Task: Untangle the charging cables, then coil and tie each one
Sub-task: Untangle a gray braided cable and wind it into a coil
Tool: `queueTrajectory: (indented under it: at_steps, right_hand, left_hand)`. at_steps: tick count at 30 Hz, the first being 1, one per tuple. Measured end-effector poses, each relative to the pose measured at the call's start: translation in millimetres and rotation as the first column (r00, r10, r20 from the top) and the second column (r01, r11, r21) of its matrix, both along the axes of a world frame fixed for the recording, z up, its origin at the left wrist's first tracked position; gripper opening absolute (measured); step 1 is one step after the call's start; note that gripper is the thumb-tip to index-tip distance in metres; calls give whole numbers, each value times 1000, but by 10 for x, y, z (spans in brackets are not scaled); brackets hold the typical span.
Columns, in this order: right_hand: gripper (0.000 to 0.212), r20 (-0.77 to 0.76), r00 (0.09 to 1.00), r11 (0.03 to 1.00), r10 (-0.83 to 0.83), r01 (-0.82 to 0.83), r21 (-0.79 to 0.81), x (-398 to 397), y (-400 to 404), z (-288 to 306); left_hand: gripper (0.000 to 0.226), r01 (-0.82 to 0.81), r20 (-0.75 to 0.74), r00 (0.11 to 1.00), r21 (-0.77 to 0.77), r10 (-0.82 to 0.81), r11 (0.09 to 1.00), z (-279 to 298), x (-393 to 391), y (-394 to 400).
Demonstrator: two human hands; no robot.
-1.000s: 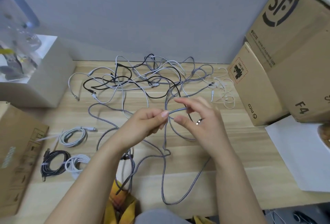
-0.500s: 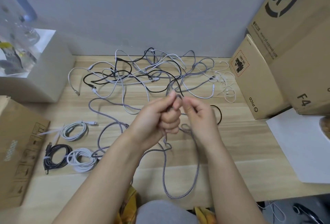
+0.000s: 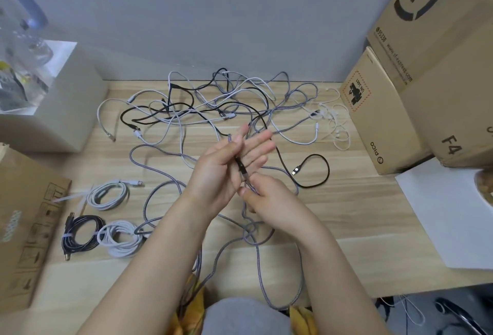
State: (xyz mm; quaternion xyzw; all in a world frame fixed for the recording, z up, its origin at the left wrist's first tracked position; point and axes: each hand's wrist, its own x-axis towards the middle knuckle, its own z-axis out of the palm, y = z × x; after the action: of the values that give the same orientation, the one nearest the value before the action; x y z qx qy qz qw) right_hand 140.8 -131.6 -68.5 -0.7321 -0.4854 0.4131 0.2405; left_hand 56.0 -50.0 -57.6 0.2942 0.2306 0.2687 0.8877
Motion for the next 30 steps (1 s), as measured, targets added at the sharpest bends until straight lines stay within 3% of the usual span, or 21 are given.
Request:
queueTrajectory:
  at_steps: [3, 6, 10, 12, 15, 18, 21, 23, 24, 26, 27, 30]
  right_hand:
    - [15, -1, 999, 998, 42, -42, -51, 10, -20, 2]
    - [17, 20, 1000, 997, 18, -16, -71, 49, -61, 19]
    - [17, 105, 994, 999, -39, 38, 2, 148, -105, 89]
    - [15, 147, 985, 995, -93, 86, 52, 189, -131, 115]
    - [22, 162, 949, 954, -271, 242, 178, 244, -168, 178]
    - [29, 61, 917, 880, -393, 356, 315, 257, -177, 263]
    - [24, -239, 874, 785, -422, 485, 385, 262, -156, 317]
    - [8, -534, 759, 750, -373, 585, 309, 293, -144, 295]
    - [10, -670, 659, 751, -342, 620, 227, 316, -144, 260]
    - [21, -797, 528, 810, -292, 580, 88, 344, -164, 193]
    - [23, -787, 544, 850, -291, 524, 48, 325, -169, 161]
    - [16, -590, 769, 940, -247, 338, 48, 199, -168, 106]
  left_hand:
    - [35, -51, -84, 995, 59, 56, 997, -88, 10, 28]
    - [28, 63, -275, 961, 308, 26, 949, -117, -29, 36]
    - [31, 422, -525, 848, 580, -77, 697, -184, -145, 55]
    - [25, 538, -586, 794, 553, -162, 636, -195, -167, 53]
    - [25, 623, -594, 749, 480, -294, 618, -155, -187, 34]
    - [40, 649, -411, 758, 388, -507, 655, -182, -246, 29]
    - [33, 664, 110, 724, 160, -681, 731, -148, -238, 49]
    - [30, 680, 507, 628, 10, -590, 733, -69, -210, 43]
    - [29, 637, 613, 630, -56, -477, 769, -9, -195, 32]
    - [33, 469, 658, 716, -205, -234, 859, 103, -169, 36]
    - [39, 386, 655, 747, -284, -117, 878, 134, -146, 40]
    - [50, 182, 551, 834, -322, 28, 929, 88, -112, 135]
